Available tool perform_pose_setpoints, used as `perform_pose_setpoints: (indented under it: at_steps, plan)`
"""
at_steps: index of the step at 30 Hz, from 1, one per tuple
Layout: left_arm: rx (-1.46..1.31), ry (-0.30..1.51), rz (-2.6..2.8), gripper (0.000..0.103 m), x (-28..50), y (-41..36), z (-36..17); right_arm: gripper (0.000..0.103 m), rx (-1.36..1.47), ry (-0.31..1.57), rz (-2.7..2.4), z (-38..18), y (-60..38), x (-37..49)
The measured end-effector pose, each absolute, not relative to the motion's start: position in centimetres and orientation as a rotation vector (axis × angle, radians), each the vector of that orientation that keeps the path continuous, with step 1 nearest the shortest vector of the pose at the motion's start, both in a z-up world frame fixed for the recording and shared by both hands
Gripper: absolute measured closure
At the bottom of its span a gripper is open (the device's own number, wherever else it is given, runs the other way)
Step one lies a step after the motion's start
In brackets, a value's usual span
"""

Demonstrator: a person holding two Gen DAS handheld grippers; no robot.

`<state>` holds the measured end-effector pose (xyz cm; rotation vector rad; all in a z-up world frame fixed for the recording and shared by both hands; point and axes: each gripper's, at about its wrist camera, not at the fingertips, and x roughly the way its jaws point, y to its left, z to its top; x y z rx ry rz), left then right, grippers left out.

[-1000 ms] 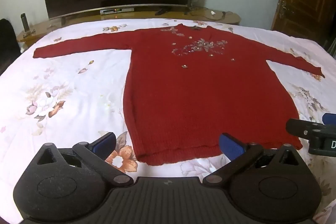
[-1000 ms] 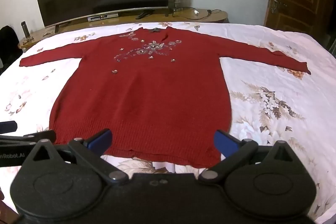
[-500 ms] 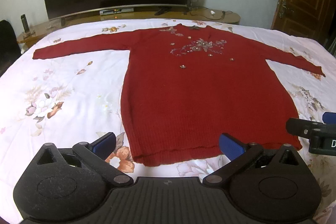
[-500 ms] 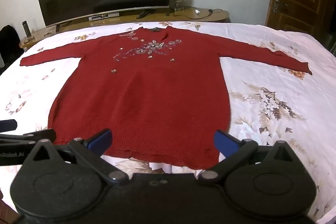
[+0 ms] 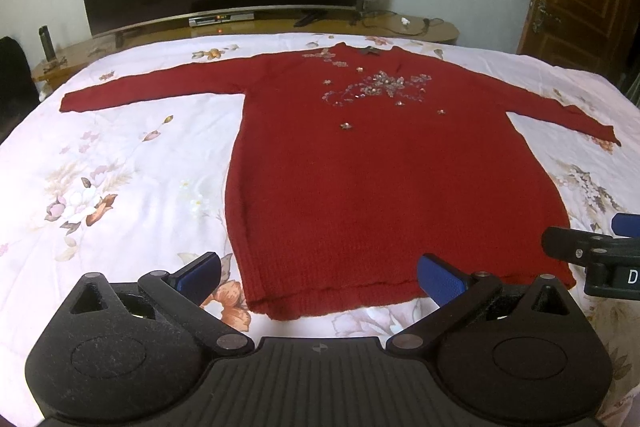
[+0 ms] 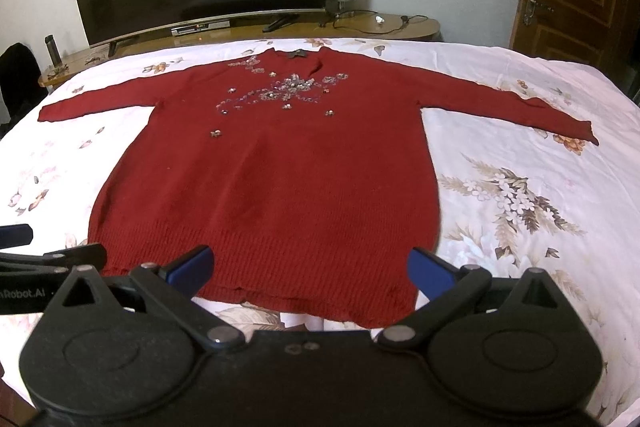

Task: Fold small clothes

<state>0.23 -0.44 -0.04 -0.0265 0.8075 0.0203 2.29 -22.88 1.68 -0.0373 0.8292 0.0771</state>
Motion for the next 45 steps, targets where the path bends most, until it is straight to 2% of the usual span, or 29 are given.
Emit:
perform_pose_setpoints:
  at_steps: [45]
  plan:
    - [-0.014, 0.794, 0.027, 0.000, -0.04, -1.07, 0.54, 0.001, -0.044, 0.811, 0.097, 2.39, -23.59, 2.09]
